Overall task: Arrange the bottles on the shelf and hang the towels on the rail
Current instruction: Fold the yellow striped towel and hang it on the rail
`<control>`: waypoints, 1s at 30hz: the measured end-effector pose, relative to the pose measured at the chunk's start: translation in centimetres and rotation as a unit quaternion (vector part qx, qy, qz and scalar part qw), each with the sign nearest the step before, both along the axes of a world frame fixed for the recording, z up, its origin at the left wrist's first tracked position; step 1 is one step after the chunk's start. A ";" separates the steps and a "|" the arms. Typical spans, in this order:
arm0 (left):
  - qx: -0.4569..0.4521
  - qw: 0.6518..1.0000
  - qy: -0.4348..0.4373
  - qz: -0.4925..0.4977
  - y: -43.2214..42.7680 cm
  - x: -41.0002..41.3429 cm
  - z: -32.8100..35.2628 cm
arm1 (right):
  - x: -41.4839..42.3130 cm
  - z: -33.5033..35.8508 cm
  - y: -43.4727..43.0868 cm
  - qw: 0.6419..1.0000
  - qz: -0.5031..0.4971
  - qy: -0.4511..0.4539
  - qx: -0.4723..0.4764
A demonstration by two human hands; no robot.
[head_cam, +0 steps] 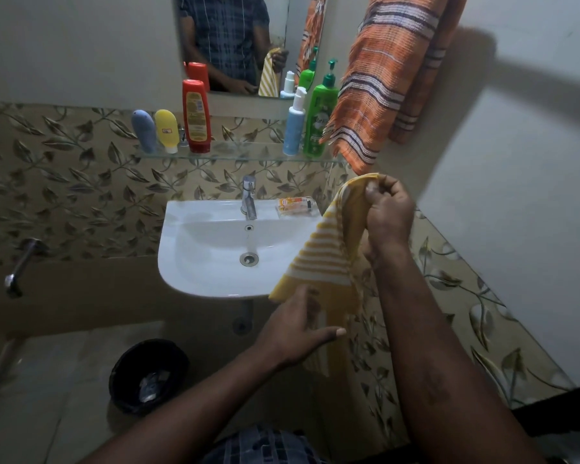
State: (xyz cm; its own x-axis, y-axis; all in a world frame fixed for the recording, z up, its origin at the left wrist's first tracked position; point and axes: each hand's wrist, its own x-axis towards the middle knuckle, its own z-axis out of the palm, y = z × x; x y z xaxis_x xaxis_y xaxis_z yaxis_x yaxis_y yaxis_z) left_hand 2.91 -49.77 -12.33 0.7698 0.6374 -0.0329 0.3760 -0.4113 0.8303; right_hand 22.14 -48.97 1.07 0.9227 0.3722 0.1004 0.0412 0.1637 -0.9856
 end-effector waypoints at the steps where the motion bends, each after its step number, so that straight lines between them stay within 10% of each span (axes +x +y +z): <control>1: 0.003 1.000 -0.013 0.006 0.1 0.4 0.4 | 0.1 0.2 -0.1 1.000 0.000 0.007 0.007; 24: -0.055 0.987 -0.082 0.124 2.1 -1.2 -1.3 | 1.1 3.8 -1.6 0.998 -0.024 -0.016 0.053; 30: 0.137 0.984 -0.047 0.102 3.0 -3.0 -1.3 | 3.1 2.6 -1.9 0.996 -0.080 -0.026 0.006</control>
